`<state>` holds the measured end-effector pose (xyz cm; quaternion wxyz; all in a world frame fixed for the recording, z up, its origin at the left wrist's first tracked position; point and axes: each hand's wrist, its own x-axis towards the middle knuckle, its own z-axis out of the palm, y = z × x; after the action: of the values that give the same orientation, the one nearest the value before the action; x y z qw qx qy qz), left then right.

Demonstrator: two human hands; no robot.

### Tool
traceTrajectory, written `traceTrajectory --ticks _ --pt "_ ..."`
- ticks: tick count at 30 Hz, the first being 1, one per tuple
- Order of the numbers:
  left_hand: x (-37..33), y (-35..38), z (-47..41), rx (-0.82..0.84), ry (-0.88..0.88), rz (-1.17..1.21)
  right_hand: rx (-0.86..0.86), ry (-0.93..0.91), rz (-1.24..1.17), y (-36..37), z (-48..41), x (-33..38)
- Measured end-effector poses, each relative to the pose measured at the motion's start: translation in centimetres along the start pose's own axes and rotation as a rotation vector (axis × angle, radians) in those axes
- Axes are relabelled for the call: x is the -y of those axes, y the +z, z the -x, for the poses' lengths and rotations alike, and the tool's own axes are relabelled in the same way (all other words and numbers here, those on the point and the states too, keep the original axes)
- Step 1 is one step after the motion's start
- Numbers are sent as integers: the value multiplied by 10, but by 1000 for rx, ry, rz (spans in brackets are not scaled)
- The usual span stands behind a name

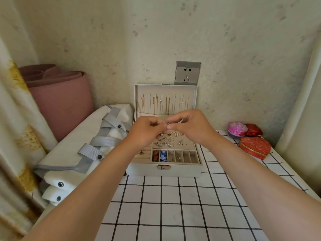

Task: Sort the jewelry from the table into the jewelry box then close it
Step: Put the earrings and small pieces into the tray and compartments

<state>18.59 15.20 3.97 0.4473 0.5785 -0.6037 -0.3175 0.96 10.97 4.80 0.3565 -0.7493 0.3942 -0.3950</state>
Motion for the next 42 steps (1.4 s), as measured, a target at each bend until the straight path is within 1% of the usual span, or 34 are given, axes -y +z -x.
traceTrajectory --ticks 3,5,7,10,14,17,19,26,30,33,36,40,42 --pt "3 0 -5 37 55 -104 -56 17 40 -1 -7 -10" --pt "10 2 -7 35 84 -236 -119 52 109 -2 -11 -21" --pt "21 4 -7 37 149 -442 -146 91 240 -3 -14 -34" --pt "40 11 -6 116 264 -654 -94 137 494 -1 -13 -44" --pt "50 20 -7 159 389 -765 -44 99 707 9 -15 -43" --pt "54 24 -6 190 395 -768 34 43 880 15 -18 -43" --pt "57 26 -6 200 393 -784 75 8 947 18 -20 -44" --pt "59 26 -9 190 388 -780 89 -58 984 19 -20 -46" --pt "59 26 -9 194 391 -784 193 -45 939 12 -20 -46" --pt "59 26 -8 197 401 -790 236 -20 861 5 -21 -43" --pt "57 26 -7 190 399 -786 187 42 687 -4 -20 -40" --pt "52 20 -8 89 404 -828 246 116 649 -17 -13 -39" --pt "49 15 -8 65 388 -784 280 140 642 -19 -5 -38"
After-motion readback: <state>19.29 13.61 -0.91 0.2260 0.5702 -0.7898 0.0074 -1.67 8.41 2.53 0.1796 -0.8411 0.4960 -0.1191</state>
